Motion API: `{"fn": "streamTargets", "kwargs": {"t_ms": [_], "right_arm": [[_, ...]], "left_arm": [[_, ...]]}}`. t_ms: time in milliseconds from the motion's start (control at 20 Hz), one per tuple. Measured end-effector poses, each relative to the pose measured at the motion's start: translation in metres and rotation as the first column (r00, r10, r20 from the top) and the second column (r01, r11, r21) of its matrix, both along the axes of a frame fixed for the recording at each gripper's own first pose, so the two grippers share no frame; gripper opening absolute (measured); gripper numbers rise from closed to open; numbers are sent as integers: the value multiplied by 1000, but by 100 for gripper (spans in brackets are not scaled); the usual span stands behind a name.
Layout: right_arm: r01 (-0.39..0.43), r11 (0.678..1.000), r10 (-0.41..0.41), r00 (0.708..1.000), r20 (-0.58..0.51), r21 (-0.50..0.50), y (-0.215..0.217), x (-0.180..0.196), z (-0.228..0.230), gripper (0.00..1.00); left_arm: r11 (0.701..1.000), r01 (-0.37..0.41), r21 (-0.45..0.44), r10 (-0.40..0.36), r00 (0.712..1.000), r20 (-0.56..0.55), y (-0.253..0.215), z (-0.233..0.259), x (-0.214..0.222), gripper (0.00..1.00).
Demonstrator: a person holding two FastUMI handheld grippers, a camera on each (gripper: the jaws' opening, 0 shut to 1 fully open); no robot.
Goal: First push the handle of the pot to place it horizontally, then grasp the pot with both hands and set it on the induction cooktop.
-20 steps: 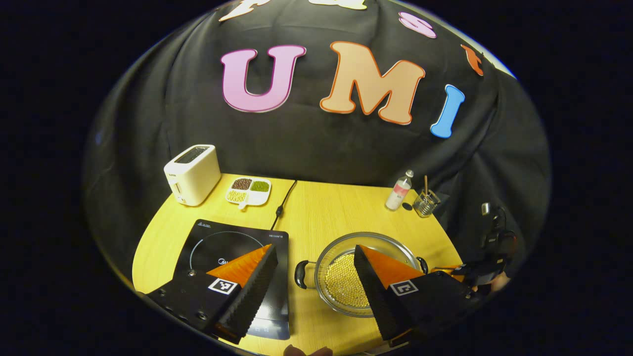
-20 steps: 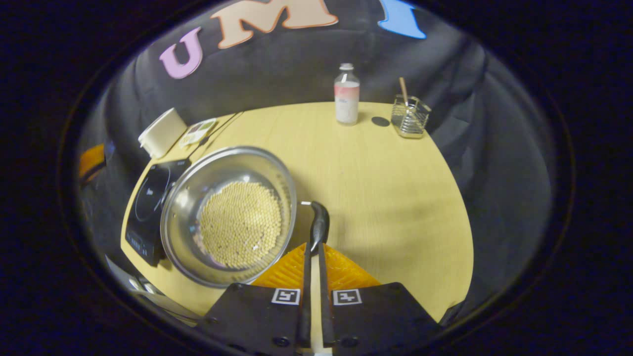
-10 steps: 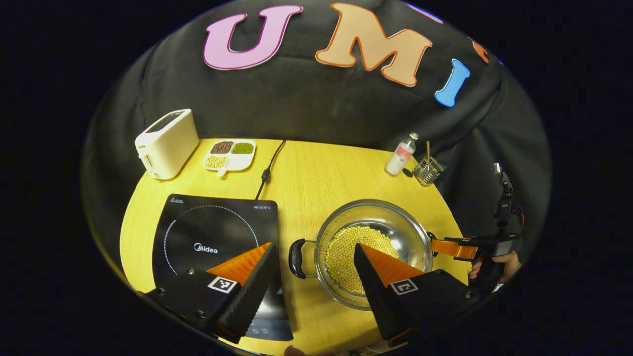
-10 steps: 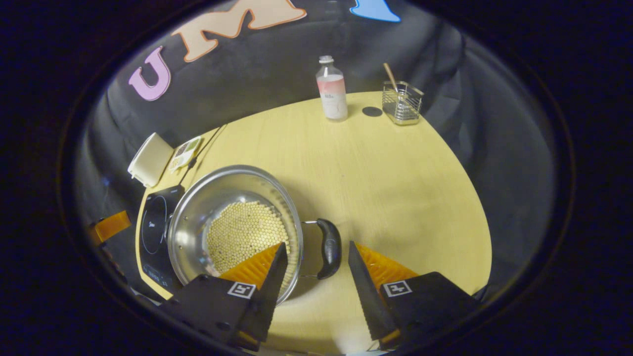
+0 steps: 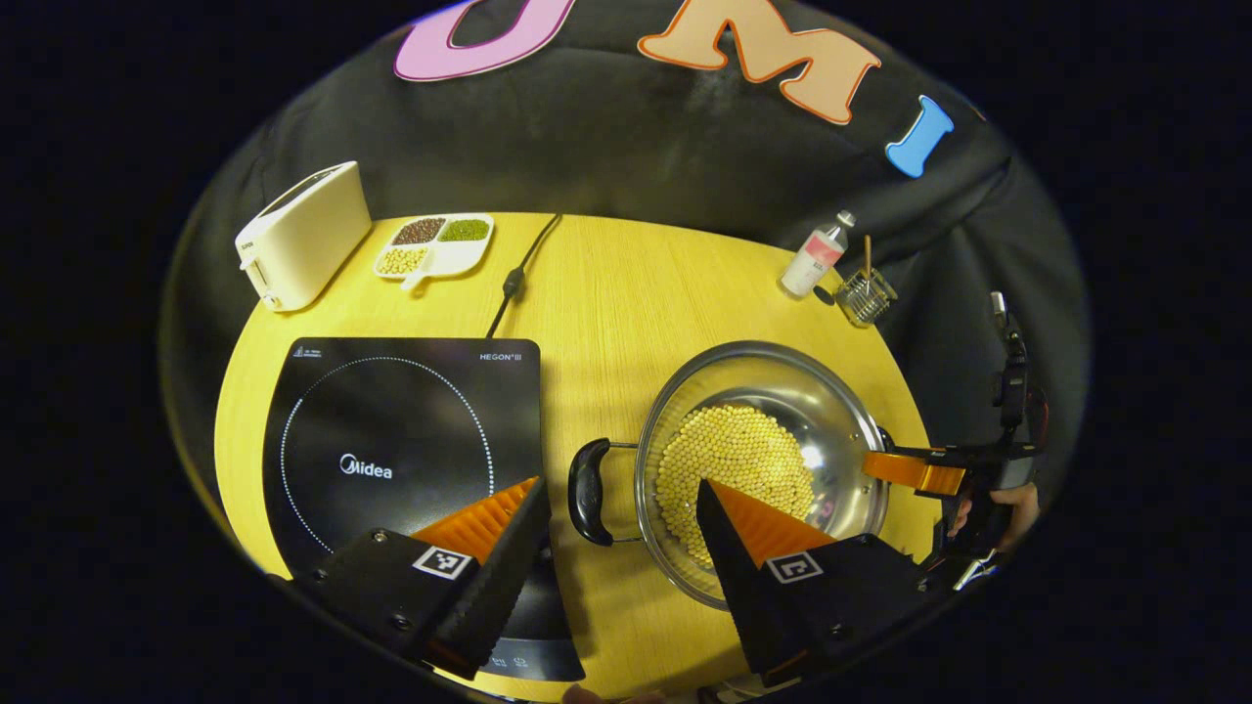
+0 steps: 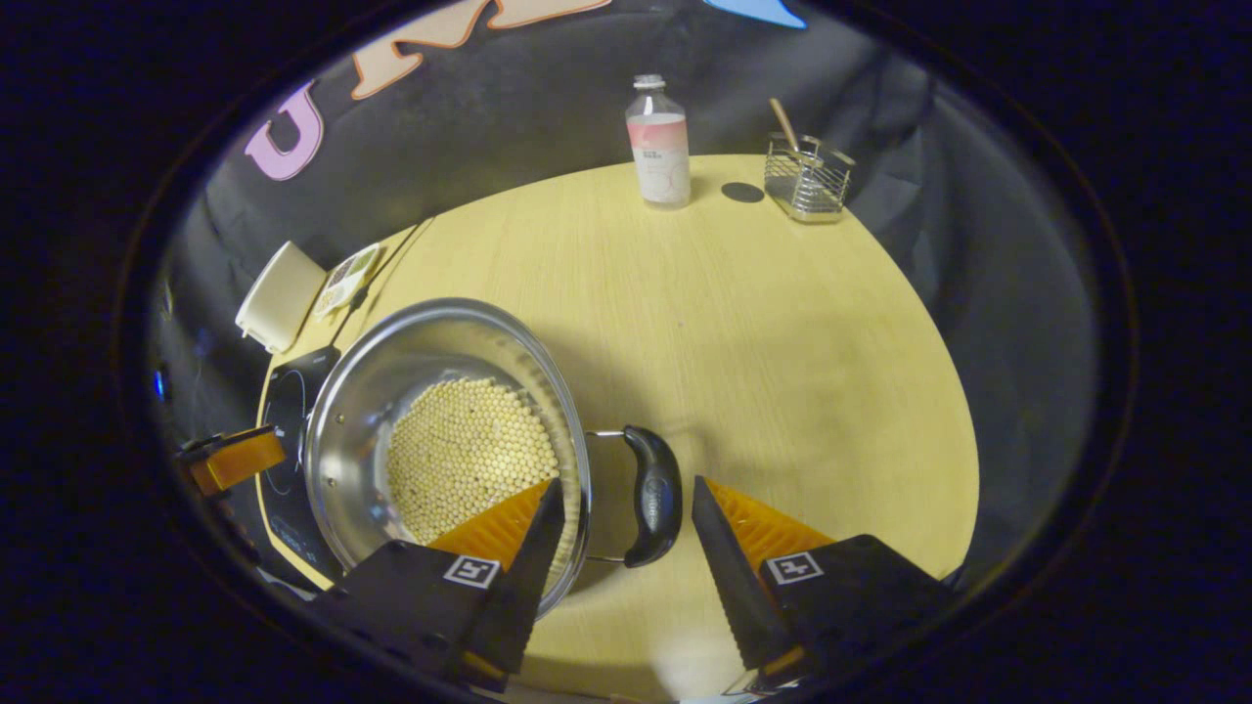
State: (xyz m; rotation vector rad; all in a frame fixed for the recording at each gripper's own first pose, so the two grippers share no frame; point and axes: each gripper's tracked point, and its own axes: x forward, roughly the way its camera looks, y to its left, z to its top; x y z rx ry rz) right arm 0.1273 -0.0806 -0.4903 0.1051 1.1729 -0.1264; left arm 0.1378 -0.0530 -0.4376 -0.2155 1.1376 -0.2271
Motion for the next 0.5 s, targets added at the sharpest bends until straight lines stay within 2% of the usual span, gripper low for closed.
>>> {"fn": "streamTargets", "kwargs": {"t_ms": [100,500], "right_arm": [[-3,1000,3,1000,-11,0,1,0,-3,72],[-4,1000,4,999,-44,-2,-3,3,-17,72]], "left_arm": [[1000,6,3,-6,1000,-24,-1,-9,-2,94],[1000,30,-2,-30,995,-96,-7,-39,-1,90]]}}
